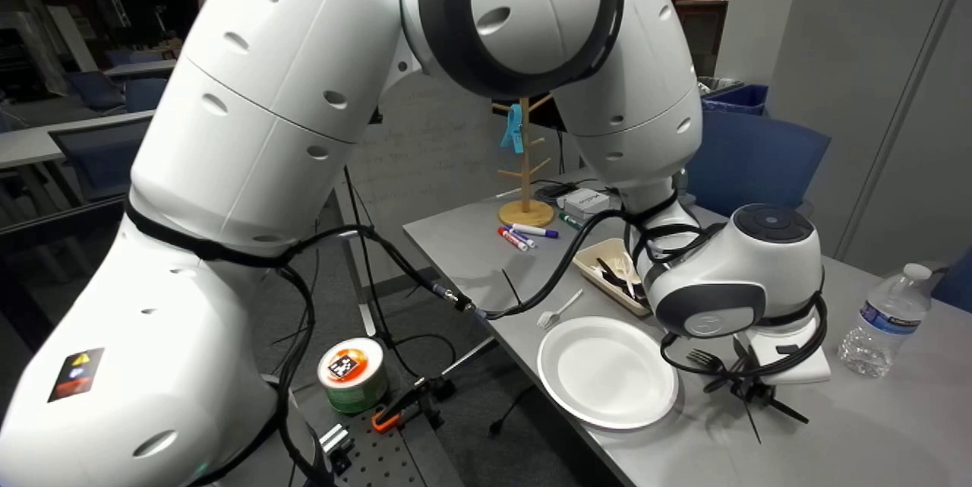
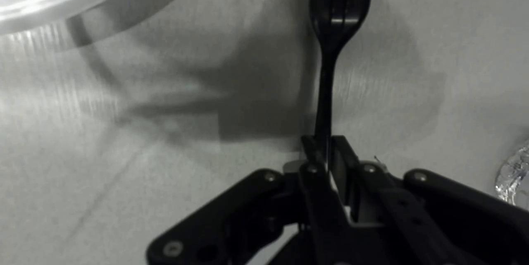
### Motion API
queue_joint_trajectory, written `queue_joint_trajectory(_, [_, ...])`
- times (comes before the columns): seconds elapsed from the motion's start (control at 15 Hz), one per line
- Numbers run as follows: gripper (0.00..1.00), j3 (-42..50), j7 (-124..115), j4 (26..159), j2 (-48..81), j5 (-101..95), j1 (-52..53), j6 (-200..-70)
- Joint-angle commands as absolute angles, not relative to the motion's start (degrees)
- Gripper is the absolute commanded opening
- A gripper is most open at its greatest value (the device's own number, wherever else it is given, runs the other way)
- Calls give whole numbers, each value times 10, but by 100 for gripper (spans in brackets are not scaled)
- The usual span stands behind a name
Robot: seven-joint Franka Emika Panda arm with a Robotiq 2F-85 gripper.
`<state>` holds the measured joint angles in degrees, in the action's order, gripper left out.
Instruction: Pick up the silver fork from the table and place it on the white plate then pick up the white fork from the table and put it on the white plate
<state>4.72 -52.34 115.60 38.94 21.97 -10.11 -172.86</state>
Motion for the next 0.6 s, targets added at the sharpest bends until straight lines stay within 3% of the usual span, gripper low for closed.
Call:
queue_joint_trajectory(0.0, [12,52,-510,1154,390,236,-94,-1725])
queue_joint_trajectory(0.27, [12,51,-508,1154,390,236,-96,-1725])
queue_joint_trajectory(0.33, [3,51,-508,1154,390,236,-96,-1725])
queue_joint_trajectory(0.53, [3,55,-503,1167,359,237,-105,-1715])
